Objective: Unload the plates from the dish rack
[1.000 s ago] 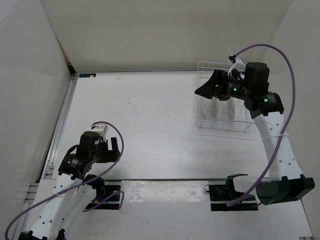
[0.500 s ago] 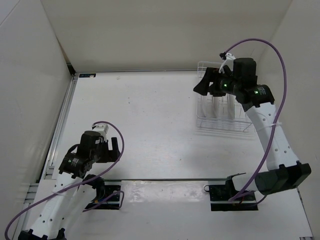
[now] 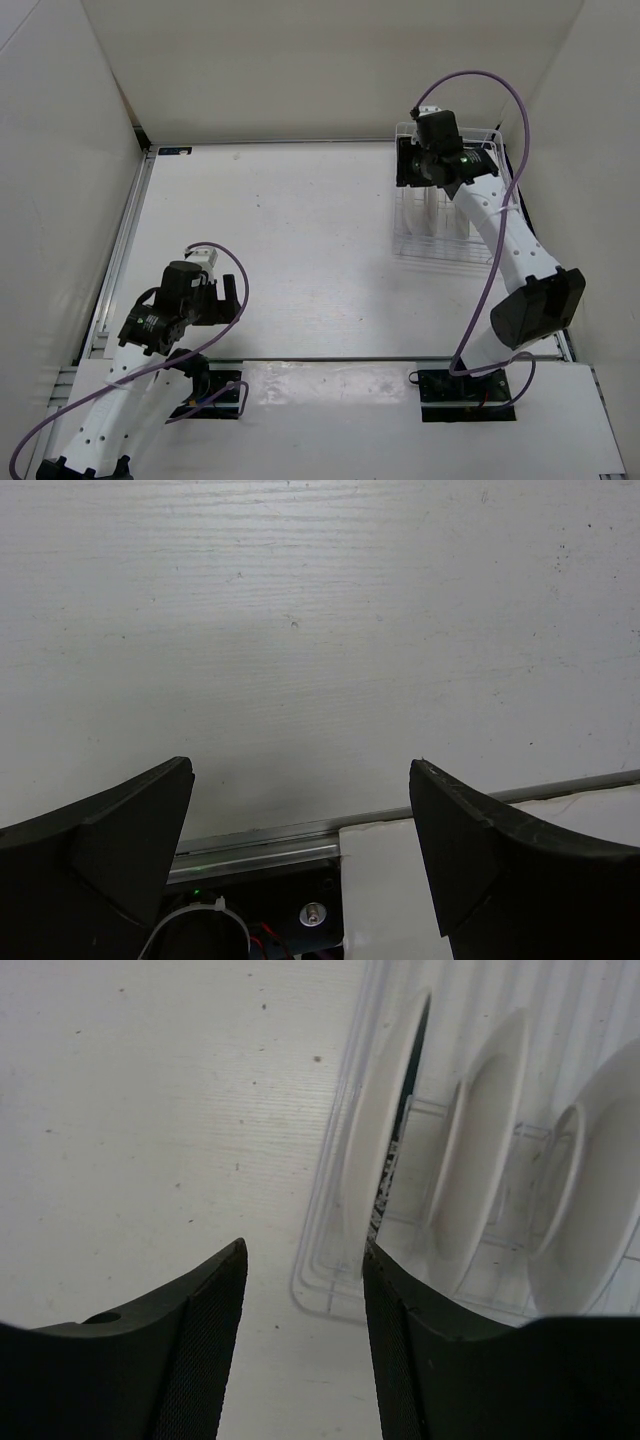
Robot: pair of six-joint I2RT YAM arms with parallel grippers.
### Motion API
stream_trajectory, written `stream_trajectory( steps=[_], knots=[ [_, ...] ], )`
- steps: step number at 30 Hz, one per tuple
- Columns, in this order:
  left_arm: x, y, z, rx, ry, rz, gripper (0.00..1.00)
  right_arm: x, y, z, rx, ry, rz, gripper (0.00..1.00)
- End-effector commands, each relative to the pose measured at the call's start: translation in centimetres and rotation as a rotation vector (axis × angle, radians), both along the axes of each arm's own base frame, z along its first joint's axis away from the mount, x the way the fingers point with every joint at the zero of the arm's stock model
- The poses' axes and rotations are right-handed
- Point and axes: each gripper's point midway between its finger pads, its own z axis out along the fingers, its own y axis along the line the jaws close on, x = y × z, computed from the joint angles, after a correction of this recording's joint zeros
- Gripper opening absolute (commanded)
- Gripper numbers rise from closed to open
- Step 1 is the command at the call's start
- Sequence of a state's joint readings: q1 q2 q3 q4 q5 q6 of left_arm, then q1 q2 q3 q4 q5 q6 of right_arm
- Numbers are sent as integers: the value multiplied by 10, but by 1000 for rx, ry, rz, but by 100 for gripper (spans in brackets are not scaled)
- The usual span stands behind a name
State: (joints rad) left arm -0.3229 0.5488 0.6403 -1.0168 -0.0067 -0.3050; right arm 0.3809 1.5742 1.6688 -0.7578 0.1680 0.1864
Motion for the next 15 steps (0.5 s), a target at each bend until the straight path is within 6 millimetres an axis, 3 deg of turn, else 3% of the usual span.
stream_trajectory(
  steps=[1,10,14,15],
  knots=[
    [1,-2,2,-13,-9,-3,100,20,-18,17,-77,-99,-86,54],
    [1,-2,0,-7,12,-4,100,47,-14,-18,-133,-18,-83,54],
    [1,-2,0,-5,14,-4,100,55,-16,-30,-150,8,-90,43],
    [0,-2,-1,-5,16,-4,100,55,-17,-31,-156,10,-97,35]
  ],
)
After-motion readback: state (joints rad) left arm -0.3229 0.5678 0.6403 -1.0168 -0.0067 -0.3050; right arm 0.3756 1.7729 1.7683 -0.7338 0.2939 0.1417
